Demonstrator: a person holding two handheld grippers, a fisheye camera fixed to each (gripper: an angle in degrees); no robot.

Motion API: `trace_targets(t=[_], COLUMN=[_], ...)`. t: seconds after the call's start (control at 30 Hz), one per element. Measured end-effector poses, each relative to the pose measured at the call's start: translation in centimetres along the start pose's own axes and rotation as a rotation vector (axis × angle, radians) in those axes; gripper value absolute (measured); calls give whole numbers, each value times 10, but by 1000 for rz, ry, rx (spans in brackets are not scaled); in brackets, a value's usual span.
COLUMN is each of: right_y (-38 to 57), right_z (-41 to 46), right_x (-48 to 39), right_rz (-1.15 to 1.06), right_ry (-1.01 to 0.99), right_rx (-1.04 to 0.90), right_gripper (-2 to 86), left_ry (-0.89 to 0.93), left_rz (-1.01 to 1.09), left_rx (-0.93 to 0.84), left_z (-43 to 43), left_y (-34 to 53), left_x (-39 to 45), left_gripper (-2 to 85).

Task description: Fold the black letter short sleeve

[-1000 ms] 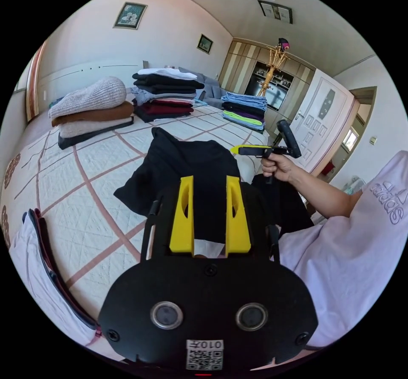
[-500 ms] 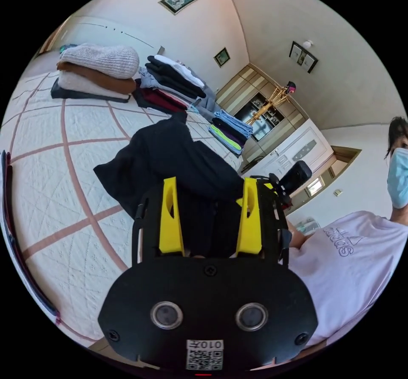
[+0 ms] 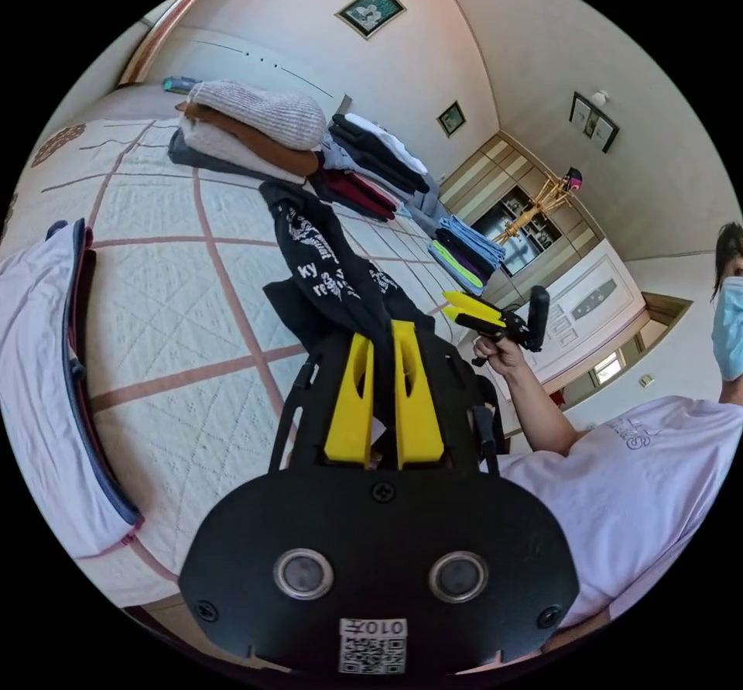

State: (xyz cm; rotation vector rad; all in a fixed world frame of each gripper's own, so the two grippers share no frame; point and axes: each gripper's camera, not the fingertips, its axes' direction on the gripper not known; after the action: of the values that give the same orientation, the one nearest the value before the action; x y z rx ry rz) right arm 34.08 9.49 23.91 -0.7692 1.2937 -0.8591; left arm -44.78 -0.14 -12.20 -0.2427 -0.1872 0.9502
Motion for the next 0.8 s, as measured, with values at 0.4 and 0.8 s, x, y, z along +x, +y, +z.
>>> trace_targets(t=[0.4, 0.8], right_y=[-28, -27], right_z=[45, -122], right_x=[-36, 67], right_rz=[7, 324], right_ry=[102, 257], right_rx=[-196, 16], right_gripper=[35, 47], left_ry=[-26, -265], left_rz=[132, 376], left_rx=[99, 78], left_z=[-46, -97], left_y=[-66, -152], left_x=[10, 64], left_gripper=[79, 93])
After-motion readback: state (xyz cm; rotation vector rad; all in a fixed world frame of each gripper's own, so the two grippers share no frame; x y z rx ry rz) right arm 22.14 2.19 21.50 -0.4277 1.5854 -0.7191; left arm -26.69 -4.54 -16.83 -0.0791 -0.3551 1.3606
